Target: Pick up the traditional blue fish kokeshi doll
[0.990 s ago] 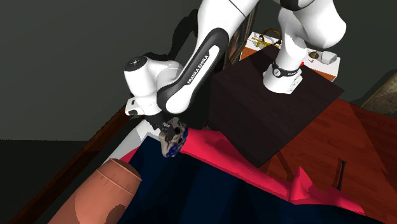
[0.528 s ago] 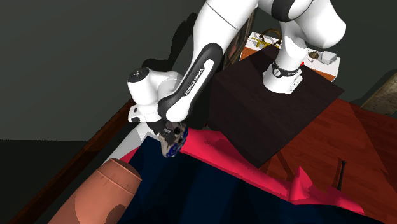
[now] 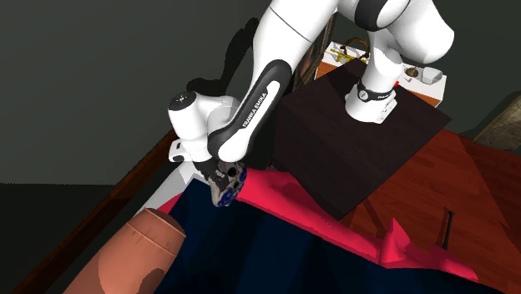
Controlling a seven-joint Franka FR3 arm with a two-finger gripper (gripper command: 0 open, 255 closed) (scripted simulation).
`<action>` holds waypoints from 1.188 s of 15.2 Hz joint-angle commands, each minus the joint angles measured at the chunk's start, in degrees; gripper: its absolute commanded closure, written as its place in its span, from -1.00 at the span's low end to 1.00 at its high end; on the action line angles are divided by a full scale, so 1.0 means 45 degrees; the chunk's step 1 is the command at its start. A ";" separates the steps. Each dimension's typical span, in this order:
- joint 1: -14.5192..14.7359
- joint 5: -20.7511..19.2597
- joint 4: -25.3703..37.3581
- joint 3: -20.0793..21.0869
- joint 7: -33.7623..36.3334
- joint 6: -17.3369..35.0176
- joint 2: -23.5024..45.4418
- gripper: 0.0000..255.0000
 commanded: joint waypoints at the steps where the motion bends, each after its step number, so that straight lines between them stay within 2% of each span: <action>1: -0.0004 -0.0002 -0.0021 -0.0002 -0.0003 -0.0007 0.0017 1.00; 4: -0.0006 -0.0005 -0.0010 -0.0005 -0.0003 -0.0018 0.0019 1.00; 18: 0.0218 -0.0453 -0.0373 -0.0364 0.0496 -0.1424 -0.1777 1.00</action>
